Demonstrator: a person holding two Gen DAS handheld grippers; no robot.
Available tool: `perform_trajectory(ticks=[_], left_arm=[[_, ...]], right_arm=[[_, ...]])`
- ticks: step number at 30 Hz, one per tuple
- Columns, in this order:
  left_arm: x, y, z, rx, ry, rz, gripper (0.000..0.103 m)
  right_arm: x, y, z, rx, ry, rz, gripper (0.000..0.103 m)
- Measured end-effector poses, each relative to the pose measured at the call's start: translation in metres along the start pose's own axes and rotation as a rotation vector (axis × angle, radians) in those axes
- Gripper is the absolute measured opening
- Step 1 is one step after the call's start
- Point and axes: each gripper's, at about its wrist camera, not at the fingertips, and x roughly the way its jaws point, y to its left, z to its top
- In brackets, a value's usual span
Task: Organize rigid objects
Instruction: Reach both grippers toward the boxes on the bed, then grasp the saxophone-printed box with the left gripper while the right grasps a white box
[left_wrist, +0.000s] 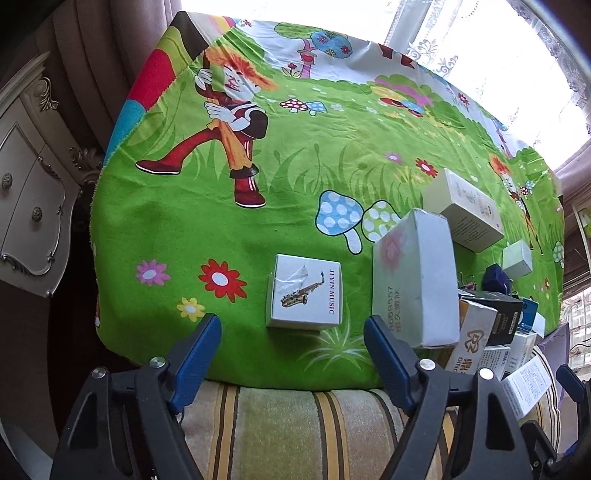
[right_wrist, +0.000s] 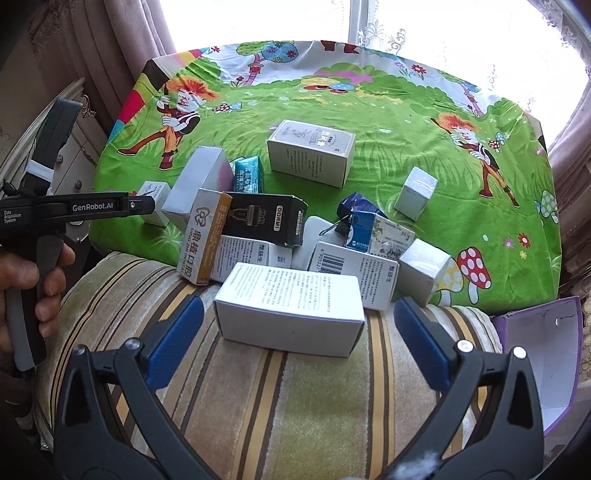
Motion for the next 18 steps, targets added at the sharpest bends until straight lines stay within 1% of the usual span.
perform_trajectory(ticks=[4,7,10,11,12,13,14,15,18], left_arm=[[0.016,0.000,0.004,0.001,0.027,0.020,0.077],[0.023,-0.002,0.005,0.010,0.045,0.034,0.068],[0.024,-0.005,0.007,0.025,0.044,0.043,0.062],[0.027,-0.006,0.009,0.026,0.047,0.041,0.058],[0.030,-0.006,0.010,0.026,0.055,0.043,0.055],[0.031,-0.006,0.011,0.025,0.061,0.043,0.047],[0.034,-0.007,0.012,0.022,0.067,0.038,0.043],[0.034,-0.007,0.012,0.023,0.065,0.038,0.043],[0.033,-0.011,0.013,0.023,0.045,0.031,0.043]], right_arm=[[0.009,0.005,0.004,-0.013,0.020,-0.018,0.103],[0.014,0.006,0.006,-0.015,0.031,-0.034,0.103],[0.018,0.005,0.008,-0.016,0.040,-0.030,0.103],[0.020,0.005,0.009,-0.019,0.042,-0.030,0.103],[0.021,0.005,0.009,-0.022,0.045,-0.030,0.101],[0.023,0.006,0.009,-0.027,0.051,-0.031,0.096],[0.024,0.006,0.009,-0.030,0.058,-0.028,0.092],[0.025,0.006,0.008,-0.028,0.061,-0.025,0.089],[0.023,0.003,0.007,-0.020,0.050,-0.013,0.089]])
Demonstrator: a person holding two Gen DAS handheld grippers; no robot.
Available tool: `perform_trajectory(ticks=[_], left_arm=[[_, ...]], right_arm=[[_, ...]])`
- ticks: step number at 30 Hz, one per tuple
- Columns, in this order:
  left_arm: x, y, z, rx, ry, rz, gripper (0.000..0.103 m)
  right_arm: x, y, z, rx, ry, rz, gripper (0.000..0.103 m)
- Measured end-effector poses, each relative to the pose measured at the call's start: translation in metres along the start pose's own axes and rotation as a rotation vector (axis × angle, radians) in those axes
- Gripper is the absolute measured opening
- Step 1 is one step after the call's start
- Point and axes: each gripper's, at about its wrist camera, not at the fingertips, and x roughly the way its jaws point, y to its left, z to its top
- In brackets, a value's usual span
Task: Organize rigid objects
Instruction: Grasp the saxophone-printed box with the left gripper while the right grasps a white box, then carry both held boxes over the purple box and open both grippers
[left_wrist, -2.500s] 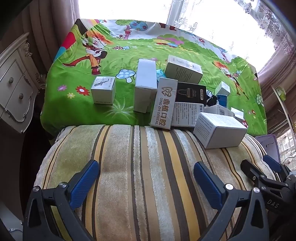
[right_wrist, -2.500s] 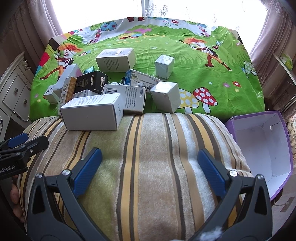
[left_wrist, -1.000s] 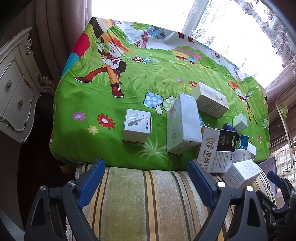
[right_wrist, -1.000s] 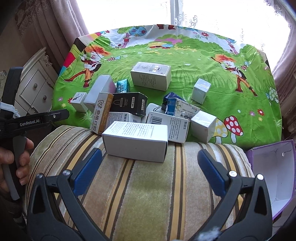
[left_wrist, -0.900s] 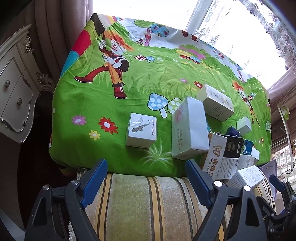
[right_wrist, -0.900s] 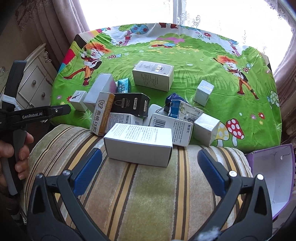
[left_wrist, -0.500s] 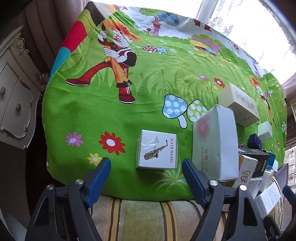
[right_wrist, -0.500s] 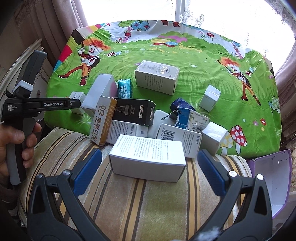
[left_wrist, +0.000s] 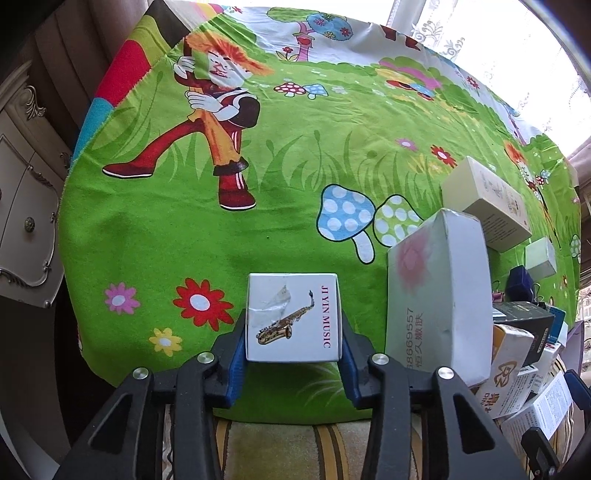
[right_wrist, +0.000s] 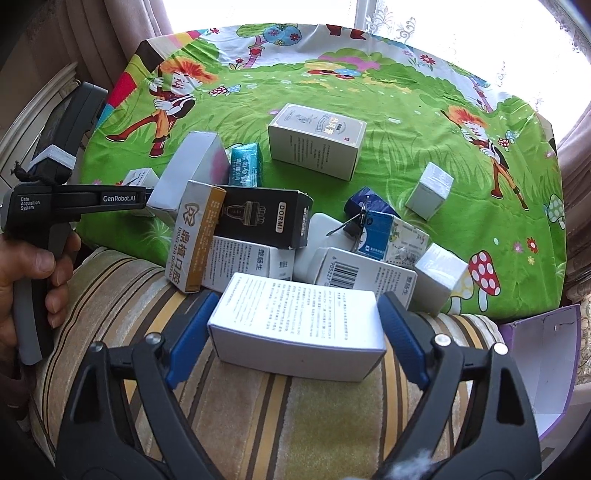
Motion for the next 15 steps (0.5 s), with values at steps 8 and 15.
perform_trajectory(ticks=[8,15], left_arm=[[-0.033,0.003,-0.009,-0.050,-0.090,-0.007,0.043],[-0.076,-0.007,-0.024,-0.055,-0.193,-0.017,0.043]], right_arm=[[-0.022,-0.015,-0.005,0.052,-0.086,0.064,0.089],[-0.038,-0.034,-0.014,0.079,-0.138,0.090,0.088]])
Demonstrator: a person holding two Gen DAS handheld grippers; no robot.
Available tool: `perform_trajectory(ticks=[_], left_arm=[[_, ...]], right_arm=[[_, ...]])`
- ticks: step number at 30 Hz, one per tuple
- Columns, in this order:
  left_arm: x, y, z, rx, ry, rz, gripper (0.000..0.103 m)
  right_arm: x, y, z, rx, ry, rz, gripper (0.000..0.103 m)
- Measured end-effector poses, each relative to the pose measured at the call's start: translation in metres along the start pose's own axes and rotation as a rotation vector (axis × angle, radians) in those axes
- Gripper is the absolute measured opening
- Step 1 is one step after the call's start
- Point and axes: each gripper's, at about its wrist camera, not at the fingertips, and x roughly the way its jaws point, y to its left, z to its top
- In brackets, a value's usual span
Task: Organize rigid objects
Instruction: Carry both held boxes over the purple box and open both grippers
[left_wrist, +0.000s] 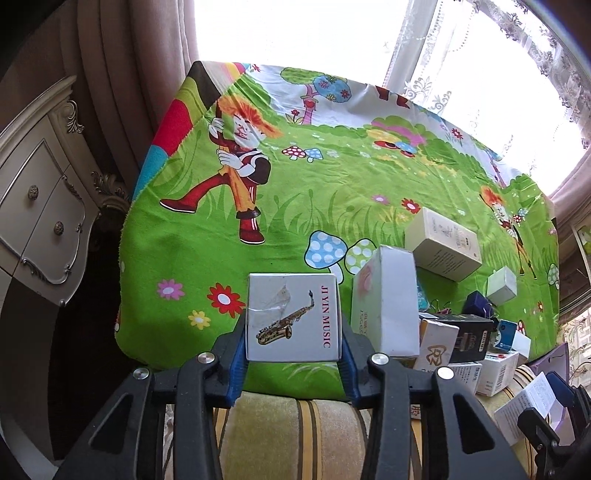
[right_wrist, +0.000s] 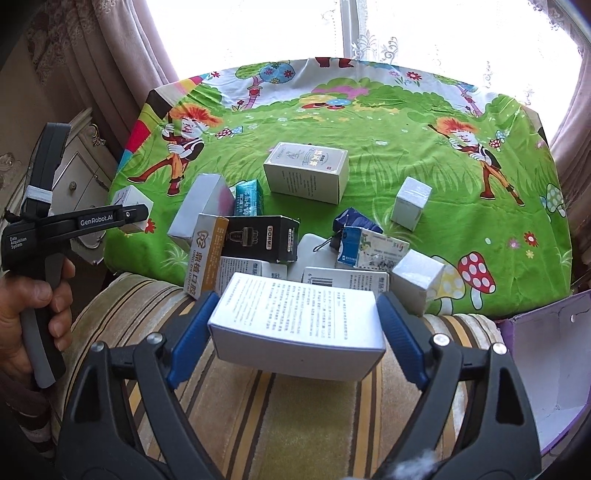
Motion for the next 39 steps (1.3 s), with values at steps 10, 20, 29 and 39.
perform_trajectory(ticks=[10,20,29,39], left_arm=[[-0.030,-0.056,-0.028,0.081,-0.003,-0.136,0.043],[-0.039,-0.136,-0.056,0.189,0.047,-0.291,0.042],[-0.052,-0.217,-0.080,0.320,0.083,-0.414,0.042],[-0.059,-0.290,-0.112,0.450,0.145,-0.525,0.042]], right_arm=[[-0.032,-0.042,-0.014,0.057,-0.068,-0.040,0.088],[-0.074,-0.106,-0.040,0.163,-0.128,-0.120,0.088],[-0.108,-0.168,-0.068,0.245,-0.160,-0.263,0.088],[-0.122,-0.229,-0.096,0.387,-0.147,-0.349,0.088]])
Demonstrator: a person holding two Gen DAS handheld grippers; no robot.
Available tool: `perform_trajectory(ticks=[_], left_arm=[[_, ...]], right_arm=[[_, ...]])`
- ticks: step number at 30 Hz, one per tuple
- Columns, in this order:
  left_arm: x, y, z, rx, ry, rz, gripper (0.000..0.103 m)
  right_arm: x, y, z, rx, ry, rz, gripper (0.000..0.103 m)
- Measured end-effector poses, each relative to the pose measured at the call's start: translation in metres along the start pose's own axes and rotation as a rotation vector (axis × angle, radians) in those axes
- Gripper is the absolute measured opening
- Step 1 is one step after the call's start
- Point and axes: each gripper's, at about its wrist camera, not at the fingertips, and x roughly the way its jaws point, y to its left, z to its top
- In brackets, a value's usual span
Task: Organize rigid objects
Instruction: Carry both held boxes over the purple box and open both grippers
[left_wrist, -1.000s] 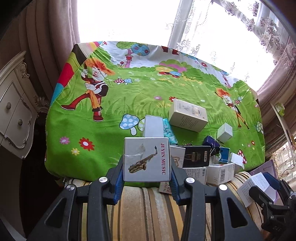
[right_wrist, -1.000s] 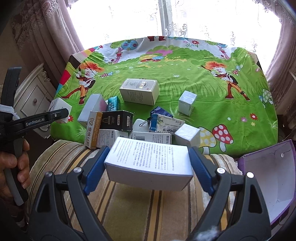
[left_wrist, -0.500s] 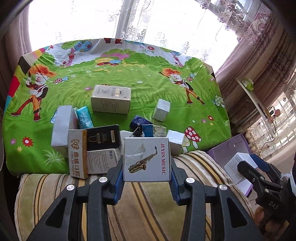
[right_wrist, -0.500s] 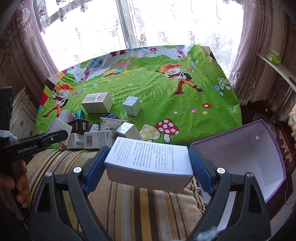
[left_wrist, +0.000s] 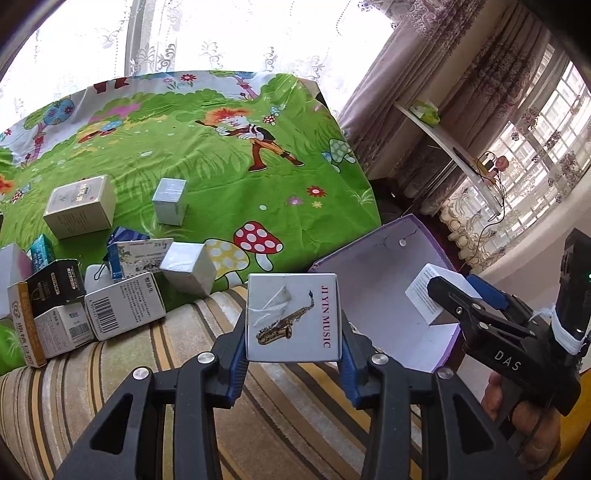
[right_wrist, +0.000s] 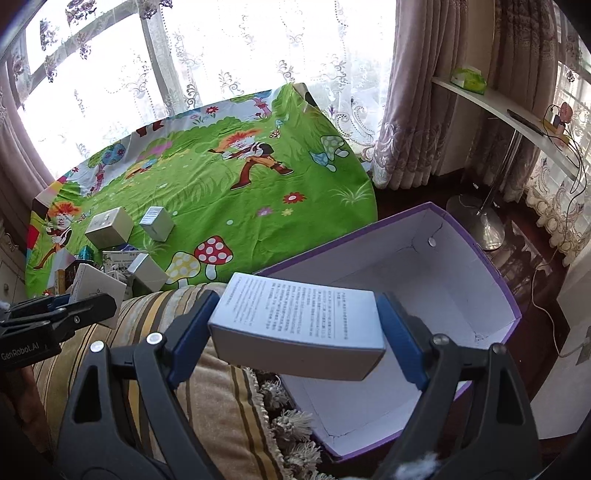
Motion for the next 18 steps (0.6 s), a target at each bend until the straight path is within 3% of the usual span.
perform_trajectory(ticks=[15,18], left_arm=[[0.034,-0.072,-0.005,0.140,0.081,-0.185,0.045],[0.034,-0.079,-0.007,0.169,0.078,-0.191,0.061]], right_arm=[[-0.004,-0.057,-0.007,0.097,-0.004,-0.123,0.090],[-0.003,-0.058,-0.007,0.093,-0.003,-0.151,0.090]])
